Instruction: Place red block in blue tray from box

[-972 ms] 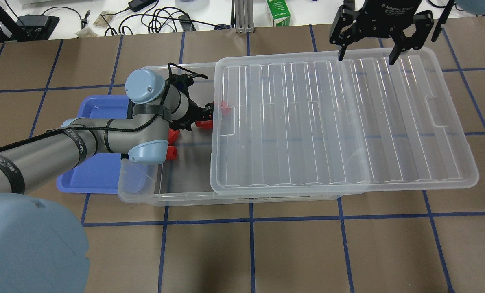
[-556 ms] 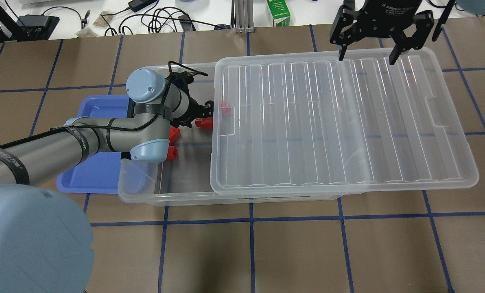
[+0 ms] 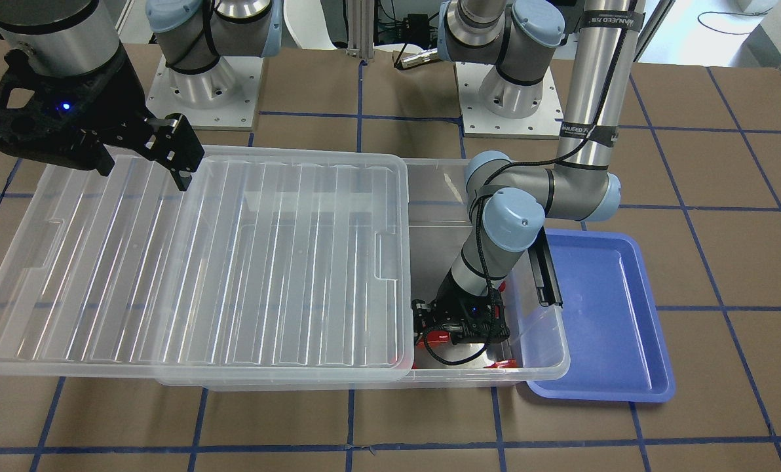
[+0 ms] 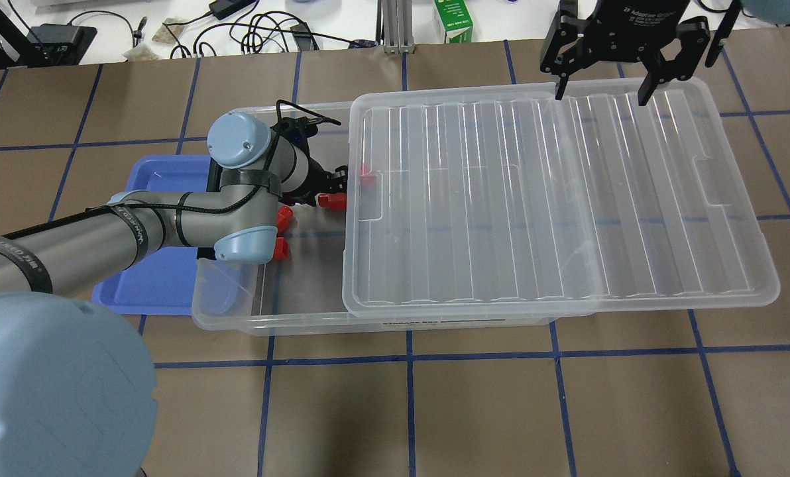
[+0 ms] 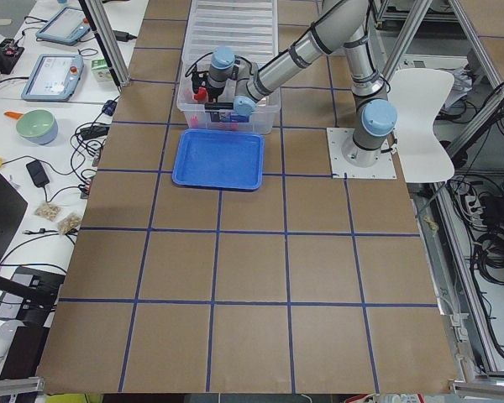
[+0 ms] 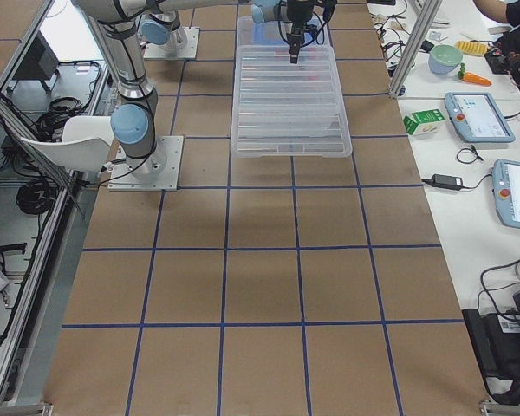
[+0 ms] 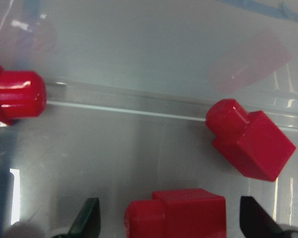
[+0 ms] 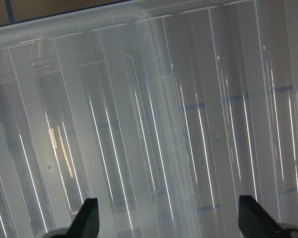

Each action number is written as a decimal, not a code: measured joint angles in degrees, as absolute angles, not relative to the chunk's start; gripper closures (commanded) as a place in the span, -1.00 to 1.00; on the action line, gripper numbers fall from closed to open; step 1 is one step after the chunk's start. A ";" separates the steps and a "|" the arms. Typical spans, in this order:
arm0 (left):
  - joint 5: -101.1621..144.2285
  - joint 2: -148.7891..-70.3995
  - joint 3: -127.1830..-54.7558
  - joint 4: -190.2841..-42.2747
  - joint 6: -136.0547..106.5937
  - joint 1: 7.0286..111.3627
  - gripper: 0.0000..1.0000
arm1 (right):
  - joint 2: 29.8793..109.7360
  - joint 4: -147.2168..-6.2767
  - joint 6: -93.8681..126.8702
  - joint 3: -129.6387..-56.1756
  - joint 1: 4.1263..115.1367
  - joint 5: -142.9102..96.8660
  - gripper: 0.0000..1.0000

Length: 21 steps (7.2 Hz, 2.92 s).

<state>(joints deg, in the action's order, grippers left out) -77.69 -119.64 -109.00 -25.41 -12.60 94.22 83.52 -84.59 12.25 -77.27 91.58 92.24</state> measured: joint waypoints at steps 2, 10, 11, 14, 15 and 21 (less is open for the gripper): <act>-77.54 -119.56 -109.09 -25.43 -12.57 94.22 0.41 | 83.50 -84.69 12.22 -77.22 91.58 92.35 -1.00; -78.61 -108.74 -108.84 -36.66 -12.29 92.92 0.40 | 83.52 -84.65 12.22 -77.24 91.58 92.37 -1.00; -79.82 -106.37 -108.57 -40.39 -11.06 92.29 0.39 | 83.55 -84.61 12.22 -77.25 91.58 92.36 -1.00; -85.26 -98.73 -102.89 -58.71 -2.75 88.81 0.39 | 83.57 -84.64 12.24 -77.28 91.58 92.37 -1.00; -86.13 -96.35 -100.08 -66.52 1.76 85.41 0.40 | 83.54 -84.64 12.22 -77.31 91.58 92.37 -1.00; -80.11 -101.68 -102.53 -69.72 23.41 63.67 0.40 | 83.61 -84.39 -2.02 -76.02 82.28 92.14 -1.00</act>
<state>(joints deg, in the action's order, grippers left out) -80.11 -101.68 -102.53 -69.72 23.41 63.67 83.61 -84.39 -2.02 -76.02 82.28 92.14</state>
